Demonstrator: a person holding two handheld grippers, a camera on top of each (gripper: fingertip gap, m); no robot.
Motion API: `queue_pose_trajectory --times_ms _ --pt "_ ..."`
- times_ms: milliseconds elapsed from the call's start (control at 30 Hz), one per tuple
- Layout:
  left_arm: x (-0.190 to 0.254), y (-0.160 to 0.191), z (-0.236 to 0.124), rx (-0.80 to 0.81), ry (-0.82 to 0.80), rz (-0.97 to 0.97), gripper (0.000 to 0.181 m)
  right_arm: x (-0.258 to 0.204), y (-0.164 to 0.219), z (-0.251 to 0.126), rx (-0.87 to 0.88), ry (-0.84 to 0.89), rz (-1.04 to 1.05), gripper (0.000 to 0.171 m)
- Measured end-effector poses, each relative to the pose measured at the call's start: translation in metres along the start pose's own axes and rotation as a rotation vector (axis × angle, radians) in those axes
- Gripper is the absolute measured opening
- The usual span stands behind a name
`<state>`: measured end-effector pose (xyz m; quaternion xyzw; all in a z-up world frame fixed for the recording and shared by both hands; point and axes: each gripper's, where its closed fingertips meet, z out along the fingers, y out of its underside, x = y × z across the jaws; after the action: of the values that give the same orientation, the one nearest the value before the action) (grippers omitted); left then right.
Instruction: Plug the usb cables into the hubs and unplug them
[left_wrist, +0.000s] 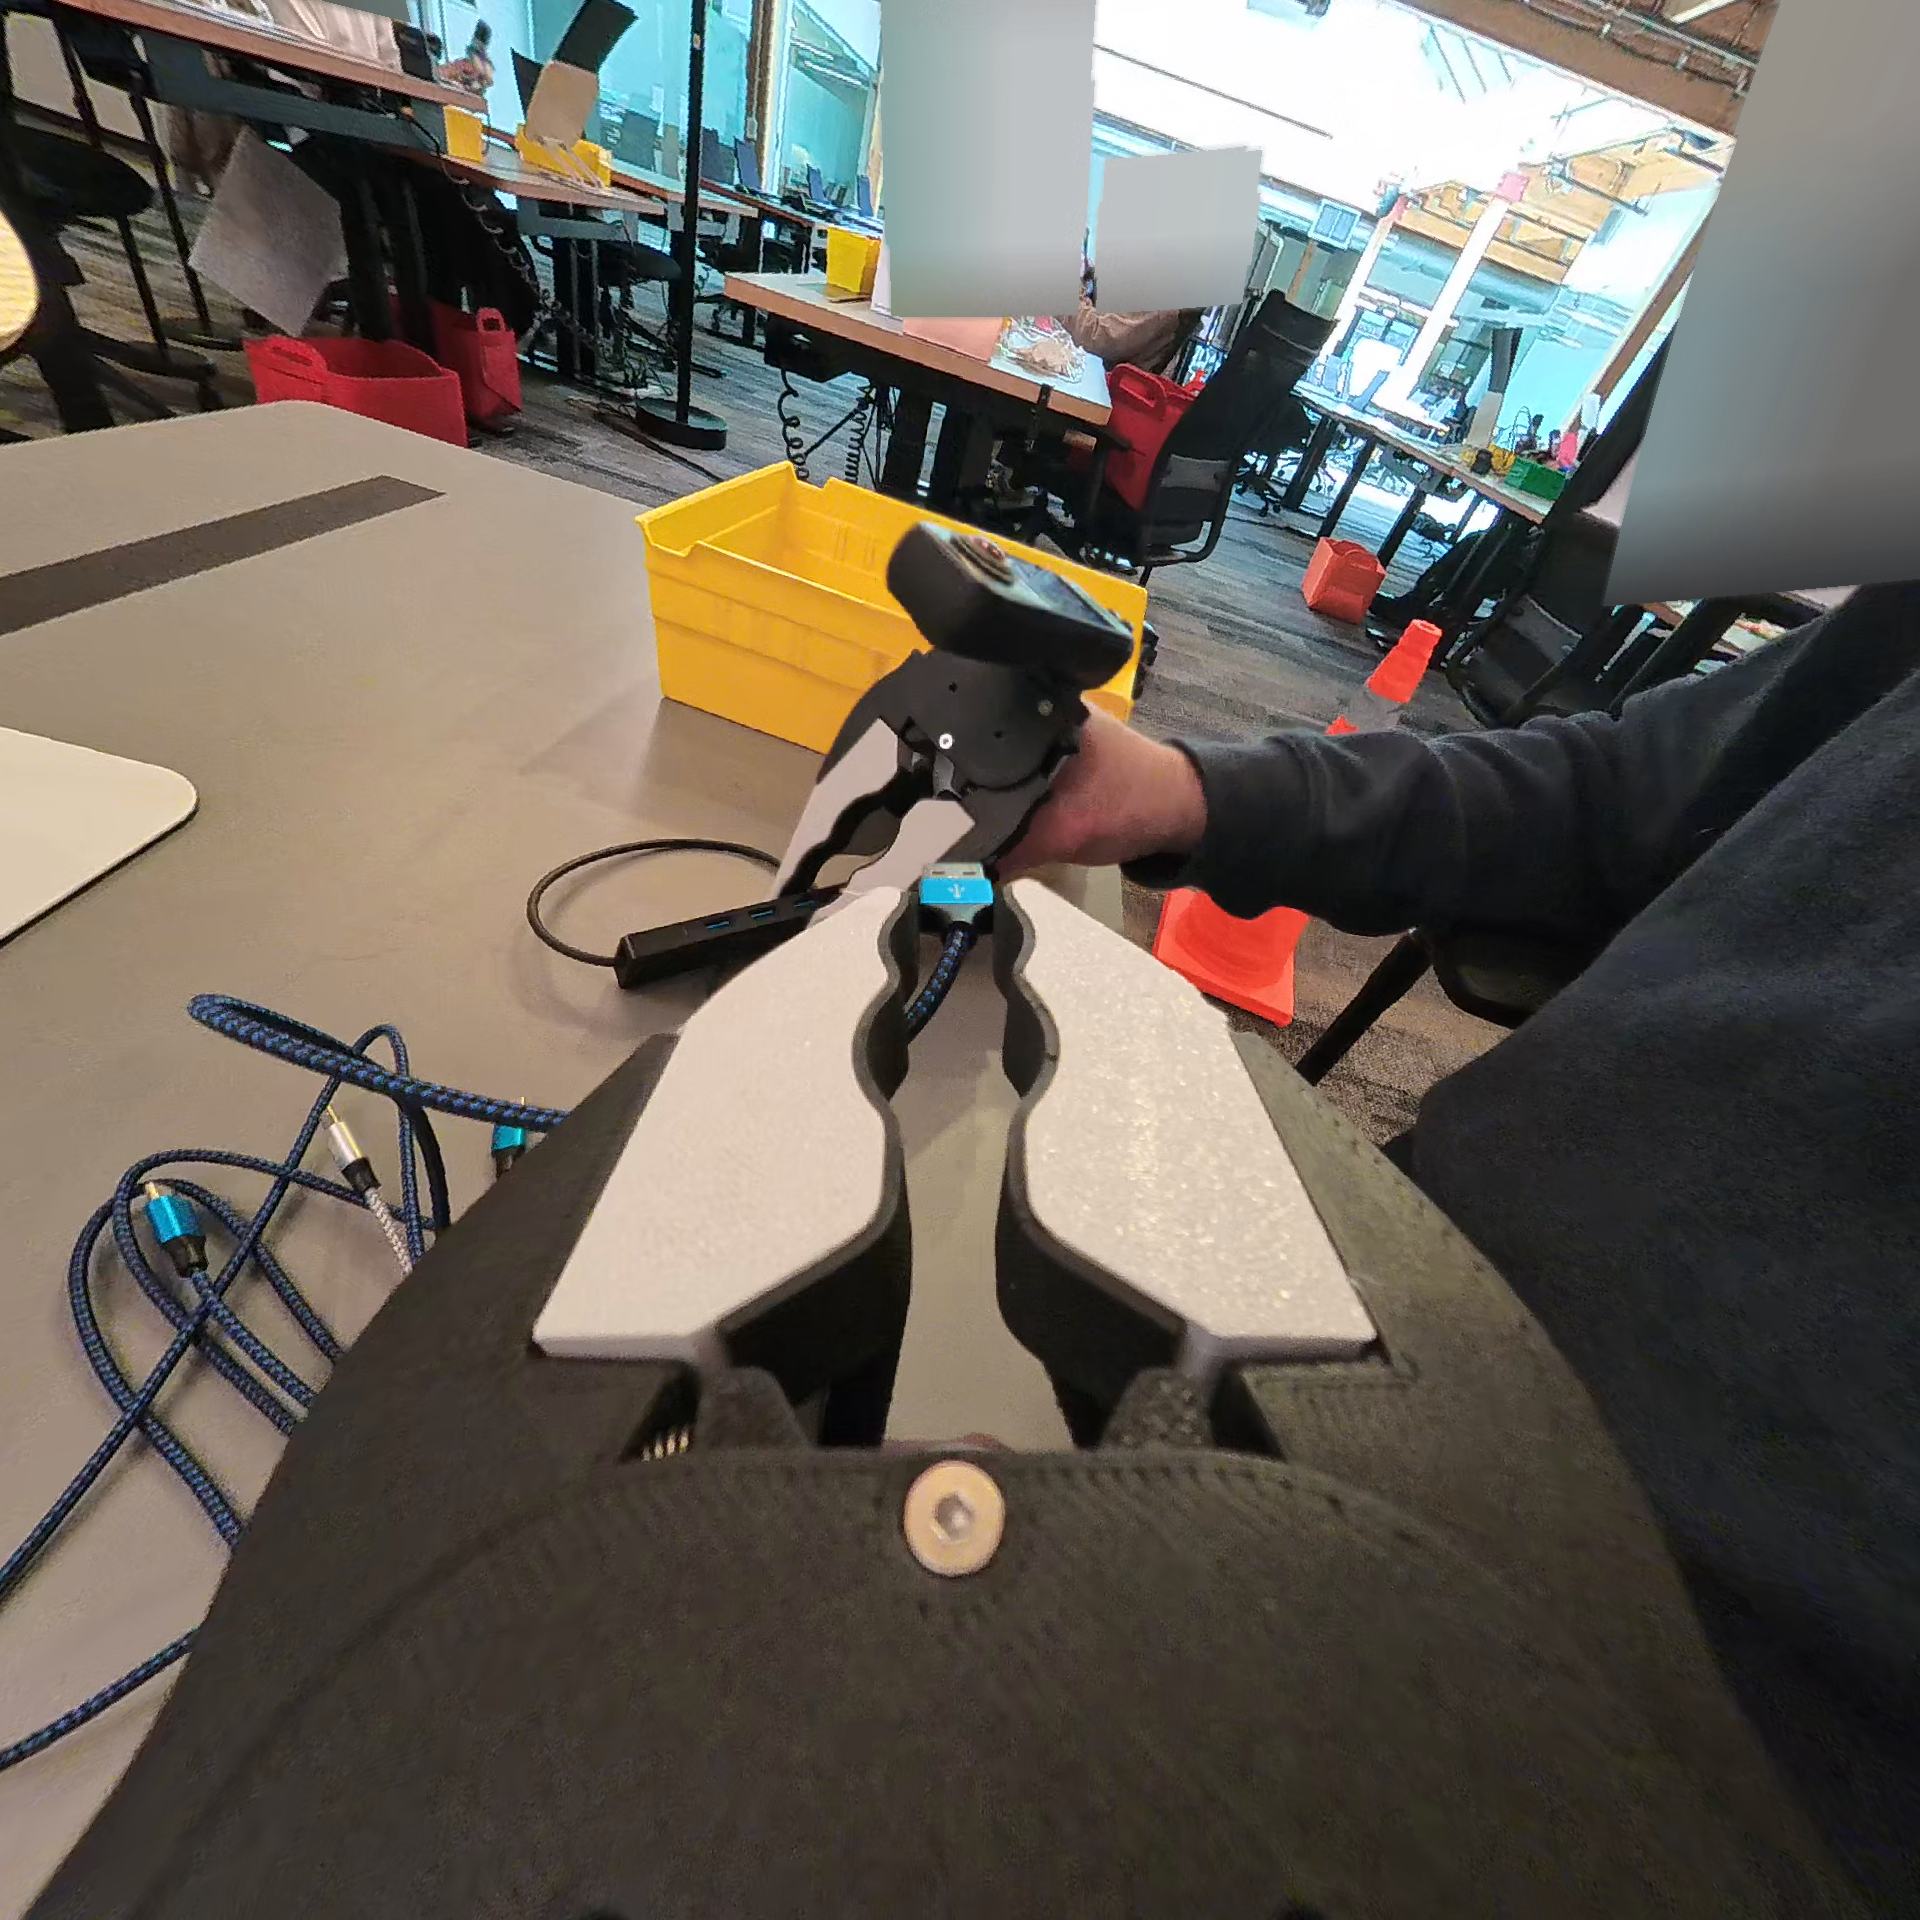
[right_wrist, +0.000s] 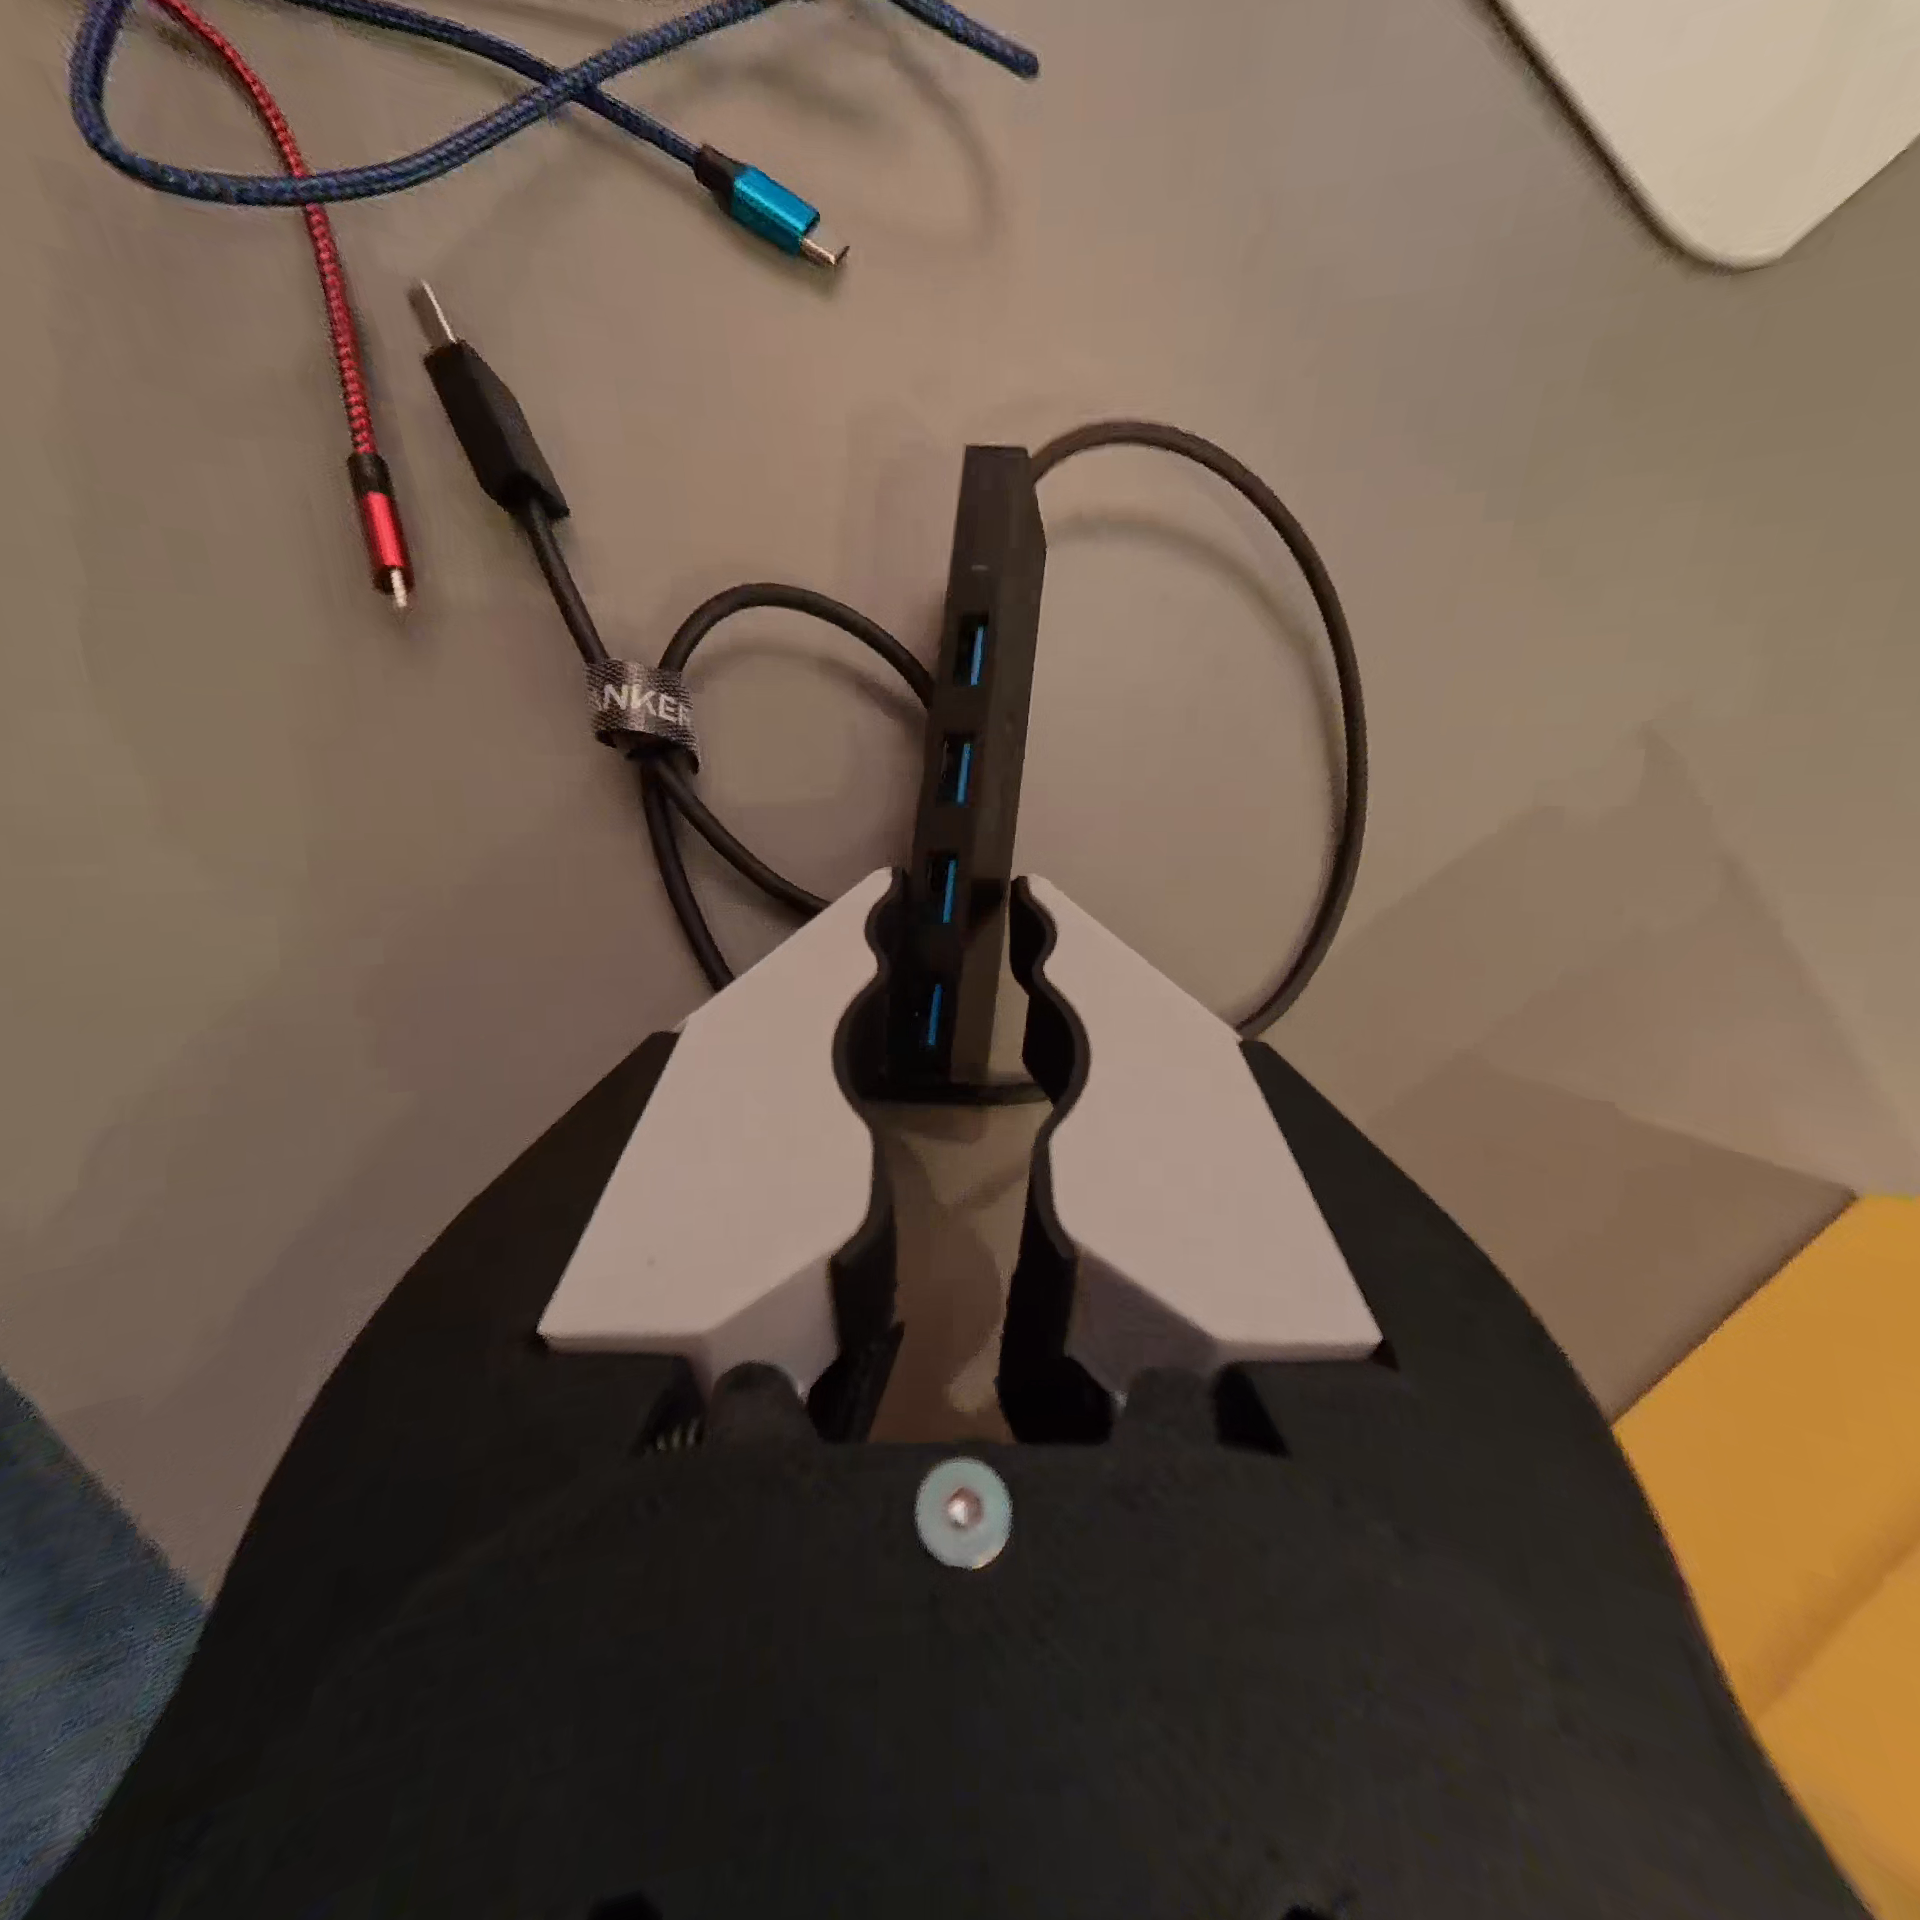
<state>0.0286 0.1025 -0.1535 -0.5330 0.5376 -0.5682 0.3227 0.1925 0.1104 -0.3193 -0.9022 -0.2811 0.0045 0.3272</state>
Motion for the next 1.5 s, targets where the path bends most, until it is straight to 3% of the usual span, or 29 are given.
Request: queue_pose_trajectory --times_ms 367,500,667,867,1233,1500 --pt "0.001 -0.001 0.0 0.0 -0.005 0.007 0.013 0.003 -0.009 0.008 0.053 0.088 -0.103 0.011" --pt "0.0 -0.001 0.002 -0.003 -0.012 0.008 0.013 0.01 -0.025 -0.008 0.071 0.158 -0.175 0.011" --pt "-0.002 -0.001 0.004 -0.007 -0.016 0.004 0.013 0.004 -0.029 -0.019 -0.08 0.191 -0.393 0.011" --pt "-0.005 0.002 0.009 -0.011 -0.031 -0.012 0.013 -0.022 -0.061 -0.043 -0.014 0.156 -0.474 0.011" --pt "-0.021 0.016 0.03 -0.089 -0.242 0.007 0.013 -0.033 -0.096 -0.057 -0.013 0.336 -0.557 0.01" --pt "-0.035 0.013 0.03 -0.071 -0.354 -0.006 0.013 -0.04 -0.112 -0.058 0.001 0.347 -0.559 0.011"
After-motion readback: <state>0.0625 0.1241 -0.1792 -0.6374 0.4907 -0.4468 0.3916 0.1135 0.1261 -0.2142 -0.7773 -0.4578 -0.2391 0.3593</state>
